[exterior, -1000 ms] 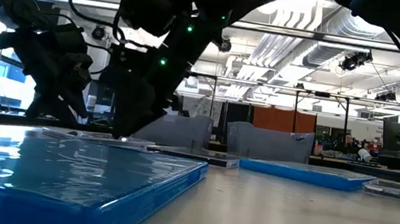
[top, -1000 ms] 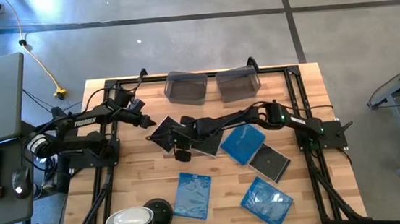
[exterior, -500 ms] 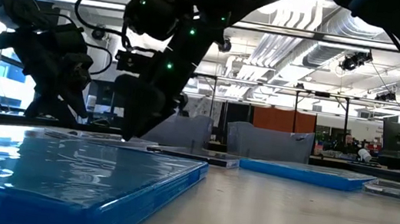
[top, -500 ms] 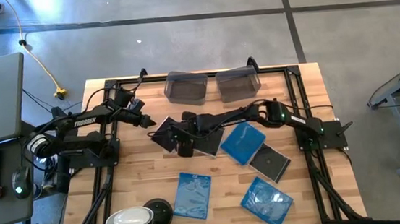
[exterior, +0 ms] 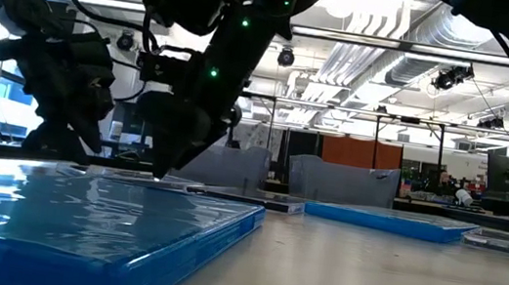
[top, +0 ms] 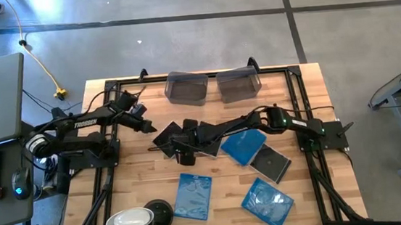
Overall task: Pick & place jewel cases by type
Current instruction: Put the top left black cd case into the left black bin
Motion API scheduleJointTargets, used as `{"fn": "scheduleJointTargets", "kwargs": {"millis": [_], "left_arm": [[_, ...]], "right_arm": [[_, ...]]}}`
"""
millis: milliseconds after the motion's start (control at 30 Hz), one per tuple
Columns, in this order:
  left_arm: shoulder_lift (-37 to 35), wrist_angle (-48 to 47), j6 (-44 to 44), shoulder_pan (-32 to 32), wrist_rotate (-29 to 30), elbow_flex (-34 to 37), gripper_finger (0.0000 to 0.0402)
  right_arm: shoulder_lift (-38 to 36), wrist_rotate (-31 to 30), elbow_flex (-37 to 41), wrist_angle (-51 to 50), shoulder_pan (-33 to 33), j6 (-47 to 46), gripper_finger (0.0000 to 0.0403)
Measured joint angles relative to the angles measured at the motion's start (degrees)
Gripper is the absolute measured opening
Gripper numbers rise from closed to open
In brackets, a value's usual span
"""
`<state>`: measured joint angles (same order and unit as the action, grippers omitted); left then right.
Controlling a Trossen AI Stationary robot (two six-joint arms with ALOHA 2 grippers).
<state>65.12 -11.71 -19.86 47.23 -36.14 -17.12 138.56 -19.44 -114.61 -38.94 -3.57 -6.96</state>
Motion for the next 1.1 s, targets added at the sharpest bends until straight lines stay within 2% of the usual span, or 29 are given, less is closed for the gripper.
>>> {"fn": "scheduleJointTargets", "kwargs": {"millis": [67,200,500,667,800,1100], "left_arm": [[0.00,0.55,-0.66,-3.44,1.21,0.00,0.0162],[-0.04,1.62,-2.83,-9.19,10.39,-0.15,0.0162],[1.71,2.50,-3.99,-9.76,15.44,-2.10,0.0162],[8.41,7.98,-4.04,-9.69,12.71,-2.44,0.0162],[13.36,10.32,-3.98,-9.67,9.78,-3.55,0.0162],[14.68,5.12,-3.99,-9.74,5.72,-6.76,0.0163]], "right_arm": [[-0.04,2.71,0.00,-0.40,0.00,-0.93,0.0223],[-0.12,6.42,0.00,-1.38,-0.40,-5.07,0.0222],[-0.22,5.38,0.07,-4.51,-0.98,-13.79,0.0222],[0.45,7.14,0.03,-3.34,0.18,-15.08,0.0222],[0.73,6.07,0.02,-2.95,1.02,-15.15,0.0222],[1.11,6.87,0.02,-3.65,3.97,-15.87,0.0222]]}}
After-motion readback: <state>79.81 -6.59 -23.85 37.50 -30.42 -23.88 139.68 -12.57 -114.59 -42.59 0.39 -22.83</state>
